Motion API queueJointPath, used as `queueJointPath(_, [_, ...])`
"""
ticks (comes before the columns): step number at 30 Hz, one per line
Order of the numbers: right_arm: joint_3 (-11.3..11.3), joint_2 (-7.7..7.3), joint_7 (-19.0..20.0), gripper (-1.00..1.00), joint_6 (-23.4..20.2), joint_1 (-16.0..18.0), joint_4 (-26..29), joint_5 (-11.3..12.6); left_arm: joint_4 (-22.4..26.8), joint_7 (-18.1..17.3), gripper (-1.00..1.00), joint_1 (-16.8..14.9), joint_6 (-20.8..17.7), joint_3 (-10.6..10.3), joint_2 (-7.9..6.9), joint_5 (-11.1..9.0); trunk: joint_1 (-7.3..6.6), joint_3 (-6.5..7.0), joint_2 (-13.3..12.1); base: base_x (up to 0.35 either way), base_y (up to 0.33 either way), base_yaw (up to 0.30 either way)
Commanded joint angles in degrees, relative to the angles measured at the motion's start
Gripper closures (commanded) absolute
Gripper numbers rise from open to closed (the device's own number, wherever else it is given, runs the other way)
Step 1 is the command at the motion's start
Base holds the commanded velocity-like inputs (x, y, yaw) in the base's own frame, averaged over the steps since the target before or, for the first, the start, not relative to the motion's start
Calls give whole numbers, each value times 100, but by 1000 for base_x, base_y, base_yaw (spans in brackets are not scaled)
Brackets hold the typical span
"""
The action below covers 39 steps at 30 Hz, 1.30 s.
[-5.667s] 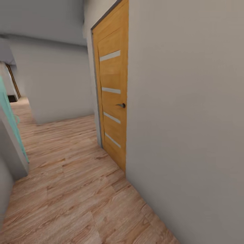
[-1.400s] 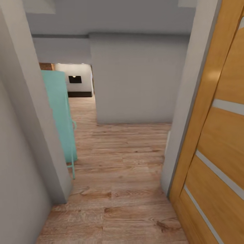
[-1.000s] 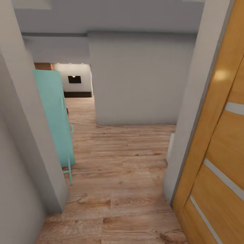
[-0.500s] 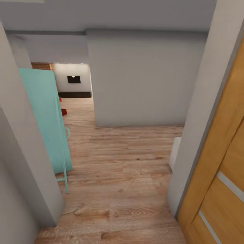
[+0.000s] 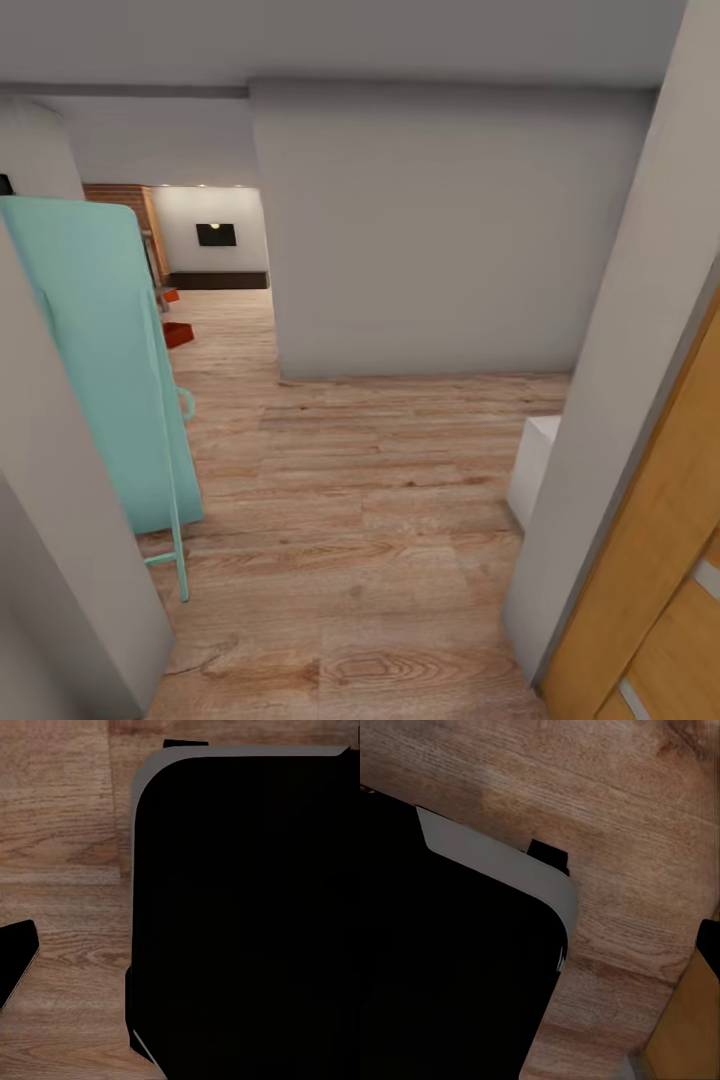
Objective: Move the two storage containers from the living room to the garage. In the garage, place one container on the floor and stack the other container on top of it (either order is fine).
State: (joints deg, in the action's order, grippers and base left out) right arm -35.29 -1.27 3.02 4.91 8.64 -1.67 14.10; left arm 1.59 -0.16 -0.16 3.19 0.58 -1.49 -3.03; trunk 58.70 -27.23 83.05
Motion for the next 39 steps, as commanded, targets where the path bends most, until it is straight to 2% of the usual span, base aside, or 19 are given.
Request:
queueJointPath(1, [-39, 2, 32, -100, 36, 6, -18, 62, -1, -2, -100, -2, 15, 3, 0, -31, 3, -5, 3, 321, 0, 0])
queueJointPath(8, [-39, -6, 38, -100, 37, 6, -18, 43, -1, -2, -100, -2, 16, 2, -1, -31, 3, -5, 3, 321, 0, 7])
queueJointPath(19, [-39, -20, 67, -100, 48, 6, -18, 23, -1, -2, -100, -2, 18, 2, -1, -31, 3, -5, 3, 321, 0, 197])
queueJointPath(39, [-39, -14, 67, -100, 53, 6, -18, 23, -1, -2, -100, -2, 14, 1, -1, -31, 3, -5, 3, 321, 0, 6])
